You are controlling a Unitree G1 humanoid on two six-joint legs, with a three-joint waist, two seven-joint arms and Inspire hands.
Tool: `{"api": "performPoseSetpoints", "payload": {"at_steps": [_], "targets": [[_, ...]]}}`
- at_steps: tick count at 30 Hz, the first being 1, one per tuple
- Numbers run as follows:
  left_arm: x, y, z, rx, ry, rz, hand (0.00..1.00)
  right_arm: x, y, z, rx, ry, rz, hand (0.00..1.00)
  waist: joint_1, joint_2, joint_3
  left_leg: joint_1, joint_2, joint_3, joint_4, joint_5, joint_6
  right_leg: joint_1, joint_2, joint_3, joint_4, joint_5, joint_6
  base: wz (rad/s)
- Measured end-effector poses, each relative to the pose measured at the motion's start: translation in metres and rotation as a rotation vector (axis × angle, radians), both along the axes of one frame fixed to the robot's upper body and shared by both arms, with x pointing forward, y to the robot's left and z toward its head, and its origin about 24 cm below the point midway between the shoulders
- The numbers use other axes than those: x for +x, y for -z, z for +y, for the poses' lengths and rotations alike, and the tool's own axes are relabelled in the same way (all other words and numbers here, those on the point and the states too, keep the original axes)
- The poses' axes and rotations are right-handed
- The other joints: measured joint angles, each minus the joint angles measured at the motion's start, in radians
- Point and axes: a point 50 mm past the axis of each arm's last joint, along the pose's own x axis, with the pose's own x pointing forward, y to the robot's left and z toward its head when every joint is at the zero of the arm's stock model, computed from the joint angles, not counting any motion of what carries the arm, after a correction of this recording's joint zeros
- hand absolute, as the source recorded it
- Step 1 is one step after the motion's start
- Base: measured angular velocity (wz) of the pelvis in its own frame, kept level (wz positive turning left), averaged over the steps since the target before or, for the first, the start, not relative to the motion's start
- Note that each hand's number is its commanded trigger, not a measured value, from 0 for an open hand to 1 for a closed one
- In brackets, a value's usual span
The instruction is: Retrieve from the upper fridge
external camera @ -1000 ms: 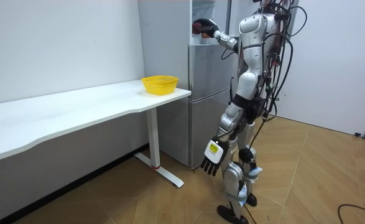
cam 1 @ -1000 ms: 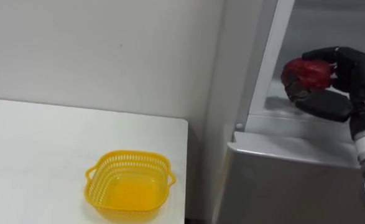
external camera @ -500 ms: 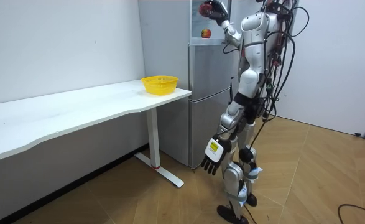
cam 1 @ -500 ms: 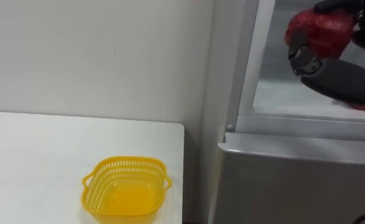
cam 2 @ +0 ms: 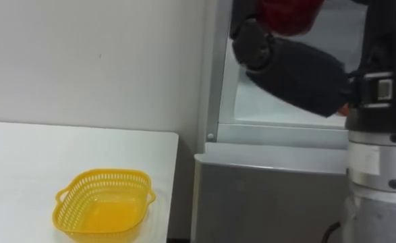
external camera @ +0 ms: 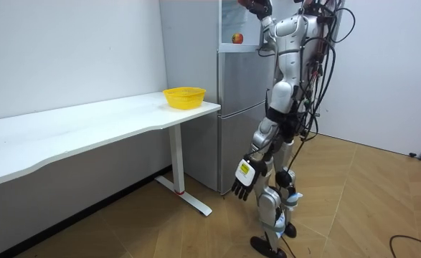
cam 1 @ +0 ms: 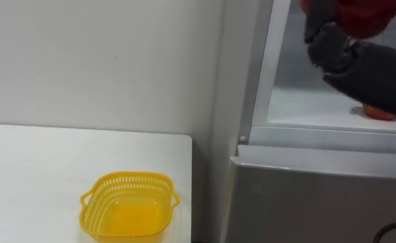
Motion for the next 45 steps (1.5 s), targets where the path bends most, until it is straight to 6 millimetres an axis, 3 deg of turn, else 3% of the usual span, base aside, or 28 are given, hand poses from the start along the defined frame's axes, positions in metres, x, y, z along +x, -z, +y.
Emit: {"api": "performPoseSetpoints", "payload": {"at_steps": [13, 19, 23, 30, 33, 34, 37, 41, 42, 45], "targets": [[0.012, 0.001, 0.001, 0.0, 0.064, 0.005, 0.0, 0.003, 0.02, 0.044, -0.262, -0.125, 0.116, 1.0, 0.053, -0.022, -0.0042, -0.012, 0.0, -0.006, 0.002, 0.0, 0.0, -0.008, -0.001, -0.01, 0.0, 0.0, 0.0, 0.02], [0.015, 0.0, 0.004, 0.007, 0.063, 0.01, 0.0, 0.006, 0.029, 0.055, -0.353, -0.153, 0.192, 1.0, 0.102, -0.049, 0.0026, -0.021, -0.002, -0.017, 0.004, 0.0, 0.0, -0.011, -0.005, -0.028, 0.001, 0.0, 0.0, 0.05], [0.017, 0.0, 0.006, 0.001, 0.066, 0.012, 0.0, 0.017, 0.043, 0.062, -0.397, -0.172, 0.273, 1.0, 0.129, -0.066, 0.0112, -0.022, -0.003, -0.039, 0.004, 0.0, 0.0, -0.005, -0.005, -0.045, 0.0, 0.0, 0.0, 0.14], [0.018, -0.001, 0.007, -0.019, 0.034, 0.007, 0.0, 0.044, 0.063, 0.057, -0.478, -0.076, 0.391, 1.0, 0.174, -0.067, 0.0126, -0.037, -0.003, -0.056, 0.007, 0.0, 0.0, -0.014, -0.005, -0.06, -0.001, 0.0, 0.0, 0.07], [0.018, -0.001, 0.008, -0.02, 0.033, 0.006, 0.0, 0.052, 0.075, 0.055, -0.516, -0.049, 0.458, 1.0, 0.191, -0.075, 0.0079, -0.044, -0.005, -0.075, 0.013, 0.001, 0.0, -0.013, -0.009, -0.085, 0.0, -0.001, 0.001, 0.14], [0.019, -0.001, 0.008, -0.02, 0.034, 0.007, 0.0, 0.055, 0.081, 0.054, -0.535, -0.037, 0.488, 1.0, 0.193, -0.083, 0.0051, -0.042, -0.007, -0.085, 0.018, 0.001, 0.0, -0.01, -0.01, -0.091, 0.0, -0.002, 0.004, 0.23], [0.02, -0.003, 0.014, -0.015, 0.029, 0.009, 0.0, 0.065, 0.101, 0.051, -0.592, 0.018, 0.575, 1.0, 0.218, -0.104, 0.0089, -0.035, -0.006, -0.097, 0.022, 0.001, 0.0, 0.001, -0.009, -0.099, 0.0, -0.003, 0.005, 0.12], [0.02, -0.004, 0.018, -0.008, 0.029, 0.013, 0.0, 0.078, 0.121, 0.046, -0.632, 0.054, 0.68, 1.0, 0.224, -0.131, 0.014, -0.042, -0.007, -0.11, 0.025, 0.001, -0.001, 0.002, -0.01, -0.109, 0.001, -0.003, 0.005, 0.13], [0.02, -0.004, 0.02, -0.004, 0.031, 0.014, 0.0, 0.085, 0.126, 0.045, -0.652, 0.063, 0.71, 1.0, 0.227, -0.141, 0.0199, -0.047, -0.007, -0.114, 0.031, 0.001, -0.001, 0.002, -0.01, -0.113, 0.001, -0.003, 0.005, 0.07], [0.02, -0.006, 0.025, 0.002, 0.035, 0.018, 0.0, 0.095, 0.138, 0.035, -0.702, 0.102, 0.779, 1.0, 0.248, -0.166, 0.02, -0.074, -0.009, -0.118, 0.042, 0.001, -0.001, -0.017, -0.012, -0.117, 0.001, -0.003, 0.005, 0.06]]}}
